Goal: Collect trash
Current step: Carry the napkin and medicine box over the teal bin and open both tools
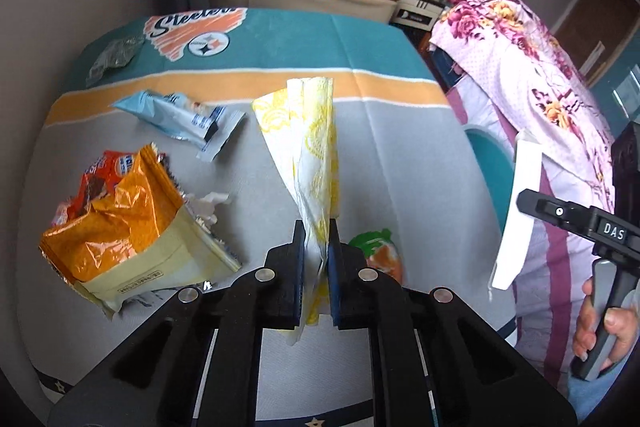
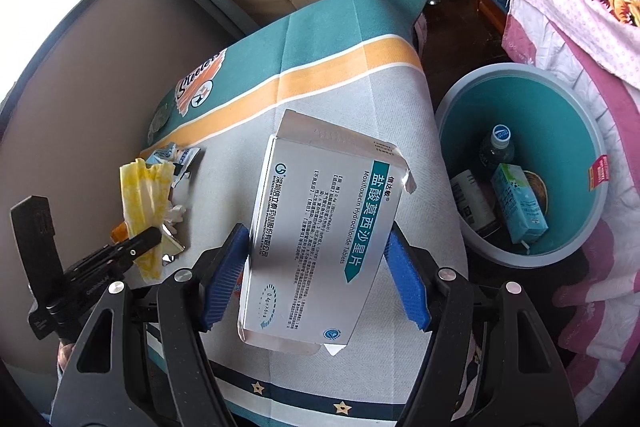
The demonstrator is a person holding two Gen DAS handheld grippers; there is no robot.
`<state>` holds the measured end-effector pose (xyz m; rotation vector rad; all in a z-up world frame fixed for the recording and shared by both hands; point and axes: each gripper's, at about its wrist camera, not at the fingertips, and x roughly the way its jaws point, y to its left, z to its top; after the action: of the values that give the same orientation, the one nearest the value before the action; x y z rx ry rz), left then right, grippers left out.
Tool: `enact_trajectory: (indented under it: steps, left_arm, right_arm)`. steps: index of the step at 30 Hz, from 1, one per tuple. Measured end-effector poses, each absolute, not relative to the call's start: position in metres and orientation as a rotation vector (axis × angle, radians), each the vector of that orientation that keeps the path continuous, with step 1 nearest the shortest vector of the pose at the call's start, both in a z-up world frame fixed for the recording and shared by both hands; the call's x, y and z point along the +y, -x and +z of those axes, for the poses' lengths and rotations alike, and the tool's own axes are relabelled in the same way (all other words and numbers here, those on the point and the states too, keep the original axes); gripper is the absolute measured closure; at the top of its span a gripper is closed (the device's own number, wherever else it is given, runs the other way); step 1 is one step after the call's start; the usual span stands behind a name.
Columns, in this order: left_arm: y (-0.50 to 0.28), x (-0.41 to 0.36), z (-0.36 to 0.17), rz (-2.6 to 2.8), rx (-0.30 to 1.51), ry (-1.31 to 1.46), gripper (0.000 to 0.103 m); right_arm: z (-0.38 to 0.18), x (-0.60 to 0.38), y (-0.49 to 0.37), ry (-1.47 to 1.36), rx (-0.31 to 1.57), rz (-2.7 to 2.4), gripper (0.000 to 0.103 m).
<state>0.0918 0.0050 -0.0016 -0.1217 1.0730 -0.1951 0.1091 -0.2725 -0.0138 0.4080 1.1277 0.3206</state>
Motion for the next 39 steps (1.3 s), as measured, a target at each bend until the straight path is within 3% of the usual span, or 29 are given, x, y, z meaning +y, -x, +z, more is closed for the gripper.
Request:
enact_trajectory:
  steps: [17, 35, 39]
  left_arm:
    - [-0.132, -0.144, 0.011, -0.469, 1.052, 0.057, 0.092]
    - [-0.174, -0.264, -0.038, -0.646, 1.165, -0.045, 0.092]
    - [-0.179, -0.272, -0.048, -0.644, 1.183, -0.063, 0.087]
  right_arm:
    - [0.012, -0.381, -0.110, -0.437, 1.000, 0.084, 0.037]
    - [-0.009, -0.458, -0.142, -0.445, 1.005, -0.112, 0.037]
    - [-0.017, -0.460, -0.149, -0.435, 1.027, -0.126, 0.037]
